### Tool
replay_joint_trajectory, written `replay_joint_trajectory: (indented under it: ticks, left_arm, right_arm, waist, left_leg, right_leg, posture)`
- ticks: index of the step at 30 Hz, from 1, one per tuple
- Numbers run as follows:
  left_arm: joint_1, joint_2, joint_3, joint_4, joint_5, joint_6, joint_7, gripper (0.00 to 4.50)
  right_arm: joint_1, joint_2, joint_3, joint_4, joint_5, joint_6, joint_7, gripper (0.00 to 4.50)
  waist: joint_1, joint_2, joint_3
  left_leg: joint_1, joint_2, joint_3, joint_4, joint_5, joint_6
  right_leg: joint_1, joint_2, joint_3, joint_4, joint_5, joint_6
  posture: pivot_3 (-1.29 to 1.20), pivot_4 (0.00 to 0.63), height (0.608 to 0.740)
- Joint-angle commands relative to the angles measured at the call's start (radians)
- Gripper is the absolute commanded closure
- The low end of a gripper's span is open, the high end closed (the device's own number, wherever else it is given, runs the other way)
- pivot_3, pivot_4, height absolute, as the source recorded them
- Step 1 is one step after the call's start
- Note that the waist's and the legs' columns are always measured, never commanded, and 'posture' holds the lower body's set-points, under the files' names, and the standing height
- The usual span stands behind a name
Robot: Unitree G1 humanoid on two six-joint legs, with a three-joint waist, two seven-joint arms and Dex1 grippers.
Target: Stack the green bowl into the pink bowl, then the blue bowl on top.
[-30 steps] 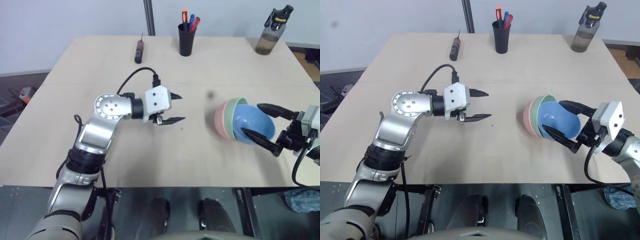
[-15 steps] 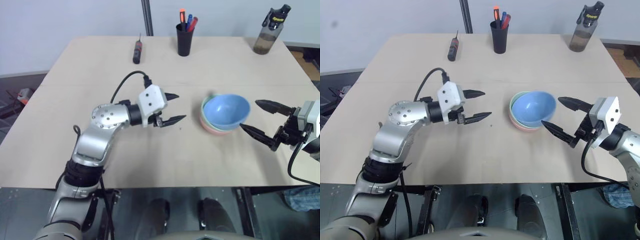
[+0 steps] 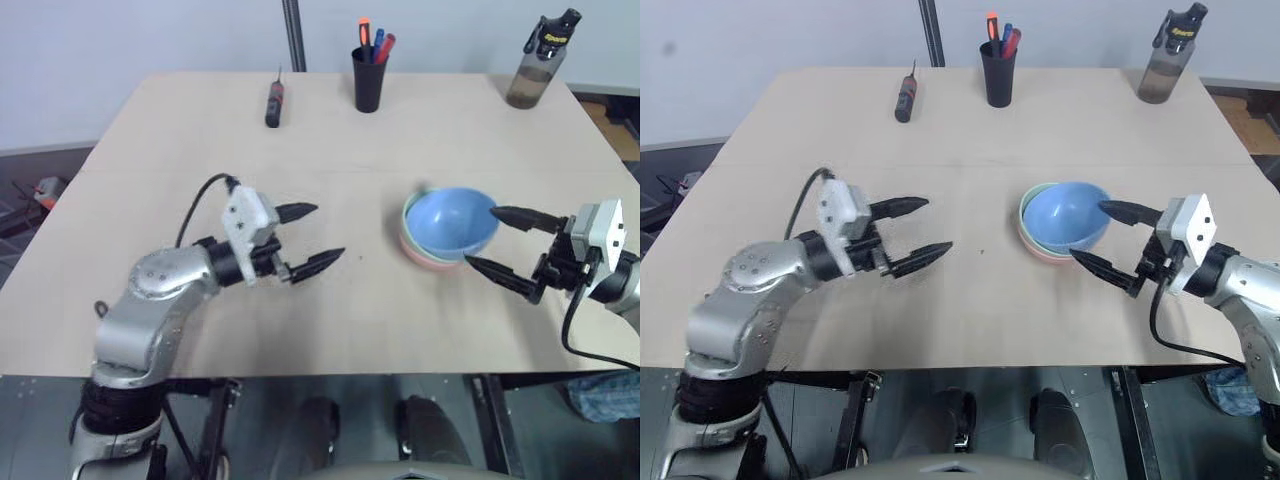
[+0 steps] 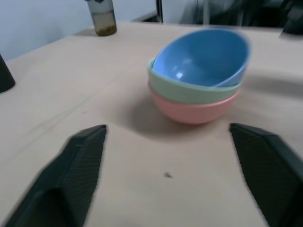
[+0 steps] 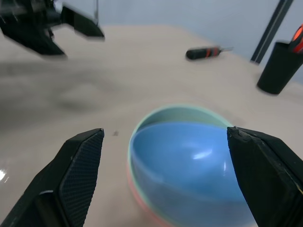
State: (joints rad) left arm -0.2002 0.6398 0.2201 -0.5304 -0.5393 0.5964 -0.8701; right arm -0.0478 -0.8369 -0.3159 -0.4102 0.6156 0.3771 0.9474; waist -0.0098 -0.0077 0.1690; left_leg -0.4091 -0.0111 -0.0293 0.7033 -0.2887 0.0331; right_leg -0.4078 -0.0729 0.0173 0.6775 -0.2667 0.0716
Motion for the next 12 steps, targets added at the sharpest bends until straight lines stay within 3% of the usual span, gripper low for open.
replay_joint_trajectory:
  ticks: [1, 5, 8, 12]
  left_arm:
    - [0.114, 0.071, 0.155, -0.07, -0.04, 0.02, -0.012, 0.13]
    - [0.267, 0.121, 0.301, -0.108, -0.117, 0.062, -0.038, 0.13]
    - [0.357, 0.159, 0.396, -0.118, -0.171, 0.078, -0.089, 0.13]
    - [0.418, 0.206, 0.447, -0.115, -0.201, 0.074, -0.134, 0.13]
  right_arm:
    - [0.043, -0.076, -0.124, 0.028, -0.019, 0.012, 0.03, 0.13]
    - [0.125, -0.163, -0.224, 0.098, -0.066, 0.002, 0.099, 0.13]
    - [0.167, -0.213, -0.302, 0.144, -0.05, 0.025, 0.176, 0.13]
    - [0.171, -0.256, -0.336, 0.199, -0.043, 0.037, 0.236, 0.13]
  waist:
    - [-0.001, 0.0, 0.0]
    - [0.003, 0.0, 0.0]
    - [0.003, 0.001, 0.0]
    - [0.003, 0.001, 0.0]
  left_leg:
    - [0.0, 0.0, 0.0, 0.0, 0.0, 0.0]
    - [0.003, 0.0, 0.001, -0.002, -0.002, 0.003]
    - [0.014, 0.001, 0.001, -0.004, -0.002, 0.004]
    - [0.016, 0.002, 0.002, -0.004, -0.003, 0.004]
  right_leg:
    - [0.0, 0.0, 0.0, 0.0, 0.0, 0.0]
    - [0.002, 0.0, 0.001, -0.001, 0.0, 0.0]
    - [0.015, 0.0, -0.001, -0.005, 0.0, -0.001]
    - [0.016, 0.0, 0.0, -0.006, 0.0, -0.001]
  posture:
    - [0.0, 0.15, 0.74]
    - [0.0, 0.15, 0.74]
    - [0.0, 0.15, 0.74]
    - [0.0, 0.15, 0.74]
